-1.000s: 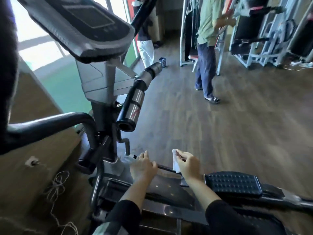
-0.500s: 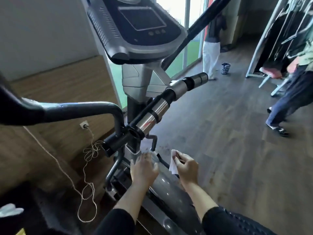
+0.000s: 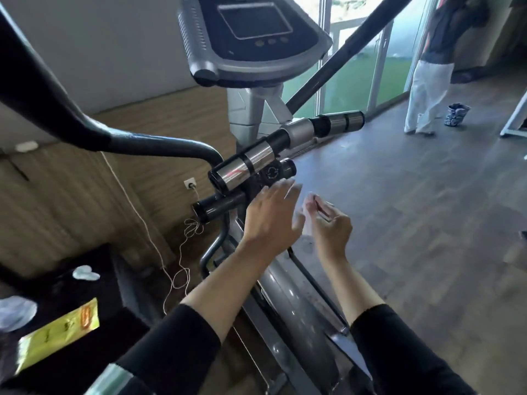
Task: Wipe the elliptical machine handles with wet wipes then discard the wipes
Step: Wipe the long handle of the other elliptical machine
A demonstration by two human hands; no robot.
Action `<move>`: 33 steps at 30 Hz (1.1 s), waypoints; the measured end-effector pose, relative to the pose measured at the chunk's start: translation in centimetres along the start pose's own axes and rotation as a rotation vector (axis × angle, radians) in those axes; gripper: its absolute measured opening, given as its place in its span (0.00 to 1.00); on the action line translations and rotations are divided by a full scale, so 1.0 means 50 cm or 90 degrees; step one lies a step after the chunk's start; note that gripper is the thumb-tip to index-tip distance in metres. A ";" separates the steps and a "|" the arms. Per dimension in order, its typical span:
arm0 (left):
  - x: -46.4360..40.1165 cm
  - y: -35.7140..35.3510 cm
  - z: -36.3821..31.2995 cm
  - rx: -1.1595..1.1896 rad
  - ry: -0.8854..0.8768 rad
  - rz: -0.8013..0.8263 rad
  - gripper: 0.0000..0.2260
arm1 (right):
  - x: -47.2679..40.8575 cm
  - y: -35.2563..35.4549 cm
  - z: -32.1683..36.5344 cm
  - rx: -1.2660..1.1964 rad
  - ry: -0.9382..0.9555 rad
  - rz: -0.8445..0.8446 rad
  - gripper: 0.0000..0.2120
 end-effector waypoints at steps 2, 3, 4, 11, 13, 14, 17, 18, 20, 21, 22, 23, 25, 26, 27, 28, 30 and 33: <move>-0.025 0.074 -0.024 -0.018 -0.045 -0.087 0.20 | -0.006 -0.020 0.037 -0.054 0.008 0.017 0.07; -0.038 0.102 -0.029 -0.024 -0.064 -0.122 0.19 | -0.011 -0.034 0.050 -0.084 0.001 0.026 0.07; -0.051 0.126 -0.031 -0.032 -0.083 -0.145 0.19 | -0.018 -0.047 0.061 -0.116 -0.009 0.030 0.08; -0.158 0.135 0.053 -0.069 -0.033 -0.001 0.19 | -0.042 -0.099 0.101 -0.282 -0.077 0.000 0.09; -0.168 0.126 0.068 -0.032 -0.036 0.031 0.19 | -0.041 -0.108 0.100 -0.322 -0.088 -0.010 0.09; -0.170 0.125 0.072 -0.011 -0.041 0.040 0.19 | -0.039 -0.112 0.101 -0.334 -0.089 -0.012 0.10; -0.167 0.125 0.080 0.038 -0.049 0.058 0.18 | -0.027 -0.120 0.101 -0.384 -0.101 -0.019 0.10; -0.165 0.124 0.081 0.047 -0.055 0.060 0.18 | -0.023 -0.127 0.100 -0.400 -0.108 -0.013 0.10; -0.165 0.124 0.079 0.078 -0.068 0.059 0.19 | -0.015 -0.145 0.104 -0.416 -0.118 0.009 0.09; -0.165 0.123 0.079 0.093 -0.071 0.058 0.20 | -0.013 -0.153 0.105 -0.431 -0.127 0.014 0.09; -0.165 0.119 0.082 0.104 -0.071 0.061 0.21 | -0.013 -0.158 0.104 -0.444 -0.136 0.008 0.08; -0.166 0.115 0.085 0.109 -0.068 0.066 0.22 | -0.012 -0.160 0.101 -0.452 -0.146 -0.003 0.08; -0.167 0.109 0.091 0.114 -0.062 0.071 0.22 | -0.004 -0.163 0.097 -0.462 -0.157 -0.015 0.08; -0.168 0.109 0.092 0.120 -0.063 0.069 0.22 | 0.002 -0.165 0.097 -0.474 -0.157 -0.012 0.08; -0.168 0.109 0.092 0.128 -0.065 0.066 0.22 | 0.010 -0.168 0.098 -0.485 -0.151 -0.007 0.09; -0.169 0.109 0.092 0.137 -0.067 0.064 0.21 | 0.016 -0.169 0.101 -0.492 -0.142 -0.003 0.09; -0.170 0.110 0.094 0.151 -0.065 0.062 0.20 | 0.020 -0.164 0.107 -0.475 -0.130 -0.012 0.08; -0.170 0.113 0.101 0.168 -0.056 0.058 0.18 | 0.001 -0.152 0.117 -0.445 -0.131 -0.054 0.08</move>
Point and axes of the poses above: each hand's wrist, its own x-axis away from the middle knuckle, its own y-axis out of the back of the hand, z = x × y, the point moved 10 cm from there along -x, towards the middle knuckle, and after that the axes turned 3 degrees about x, right-handed, at the moved point
